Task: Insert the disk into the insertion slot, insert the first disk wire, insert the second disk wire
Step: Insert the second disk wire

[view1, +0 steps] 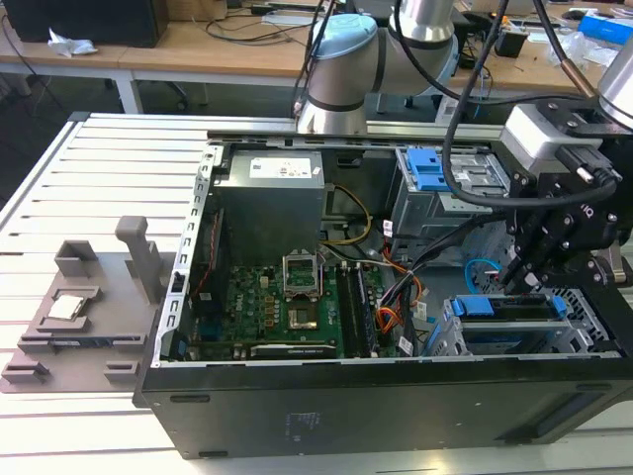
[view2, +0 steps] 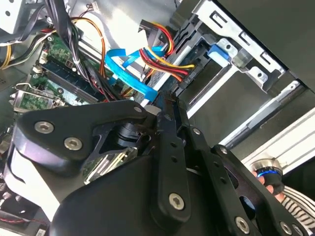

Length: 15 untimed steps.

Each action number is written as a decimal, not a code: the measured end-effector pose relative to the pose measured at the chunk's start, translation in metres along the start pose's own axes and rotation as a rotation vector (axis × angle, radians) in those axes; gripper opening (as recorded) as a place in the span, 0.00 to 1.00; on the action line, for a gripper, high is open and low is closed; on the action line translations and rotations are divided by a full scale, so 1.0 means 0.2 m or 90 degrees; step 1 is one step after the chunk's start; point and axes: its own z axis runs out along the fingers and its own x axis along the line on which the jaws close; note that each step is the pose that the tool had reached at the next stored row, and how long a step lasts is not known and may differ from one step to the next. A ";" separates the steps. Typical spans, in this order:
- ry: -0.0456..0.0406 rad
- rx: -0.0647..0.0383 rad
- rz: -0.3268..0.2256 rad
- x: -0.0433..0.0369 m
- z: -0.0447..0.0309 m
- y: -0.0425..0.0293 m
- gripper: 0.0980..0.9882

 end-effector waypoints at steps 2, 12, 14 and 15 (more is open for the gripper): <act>-0.0049 0.000 0.000 0.002 0.016 -0.013 0.07; -0.0153 0.002 0.005 0.031 0.049 -0.028 0.07; -0.0154 0.002 0.006 0.032 0.049 -0.028 0.07; -0.0154 0.002 0.007 0.032 0.049 -0.028 0.07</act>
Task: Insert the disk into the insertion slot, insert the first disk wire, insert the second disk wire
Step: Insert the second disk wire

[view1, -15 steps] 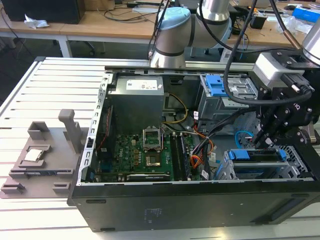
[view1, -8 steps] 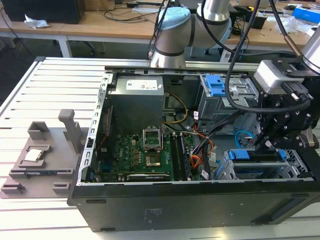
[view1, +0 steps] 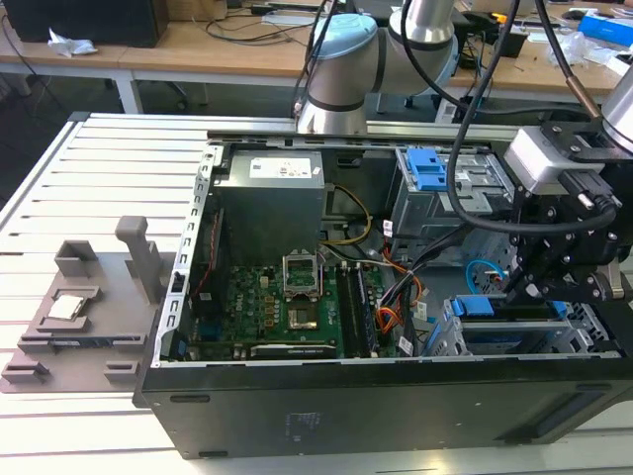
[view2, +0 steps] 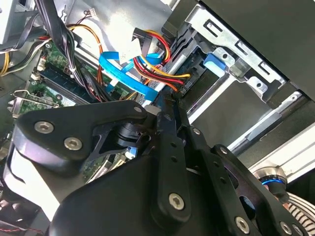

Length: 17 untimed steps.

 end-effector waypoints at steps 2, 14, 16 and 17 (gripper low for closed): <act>0.0001 0.000 0.002 0.003 0.009 0.000 0.07; -0.0029 0.000 0.003 0.020 0.031 0.000 0.09; -0.0033 0.000 0.003 0.020 0.005 0.002 0.16; -0.0029 0.000 0.003 0.019 -0.019 0.003 0.16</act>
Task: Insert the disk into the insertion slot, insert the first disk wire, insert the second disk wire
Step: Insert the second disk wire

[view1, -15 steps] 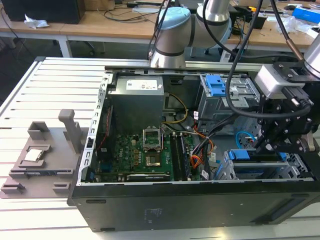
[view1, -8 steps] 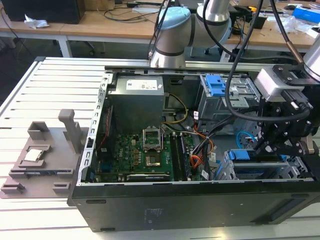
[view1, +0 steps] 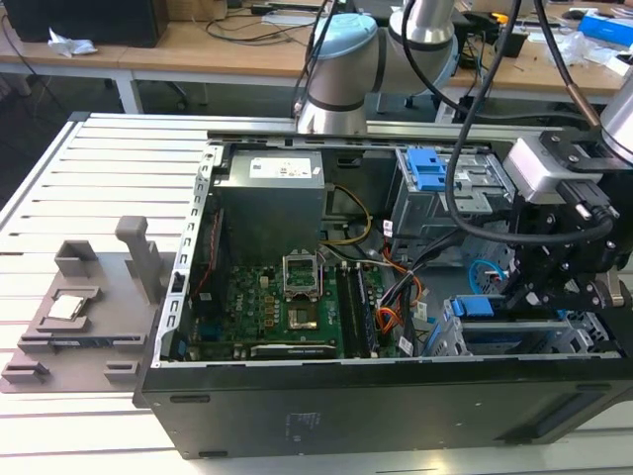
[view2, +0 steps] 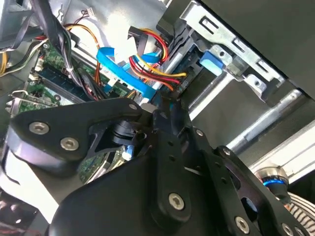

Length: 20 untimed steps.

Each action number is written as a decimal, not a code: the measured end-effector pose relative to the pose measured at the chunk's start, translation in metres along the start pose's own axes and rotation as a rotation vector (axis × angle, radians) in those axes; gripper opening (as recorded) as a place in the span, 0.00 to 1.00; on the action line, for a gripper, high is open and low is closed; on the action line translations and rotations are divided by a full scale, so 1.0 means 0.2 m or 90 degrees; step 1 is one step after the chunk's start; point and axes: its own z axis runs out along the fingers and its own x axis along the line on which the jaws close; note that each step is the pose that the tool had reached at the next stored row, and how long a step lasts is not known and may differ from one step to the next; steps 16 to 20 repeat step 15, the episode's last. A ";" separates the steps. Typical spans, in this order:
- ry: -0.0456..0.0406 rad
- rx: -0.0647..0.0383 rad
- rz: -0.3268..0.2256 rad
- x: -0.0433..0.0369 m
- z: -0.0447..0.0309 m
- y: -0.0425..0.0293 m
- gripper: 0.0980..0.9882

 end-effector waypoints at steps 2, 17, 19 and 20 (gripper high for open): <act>0.0001 0.000 0.000 -0.003 -0.067 0.004 0.16; 0.0005 0.000 0.000 -0.016 -0.234 0.014 0.01; 0.0005 0.000 0.000 -0.016 -0.234 0.014 0.01; 0.0005 0.000 0.000 -0.016 -0.234 0.014 0.01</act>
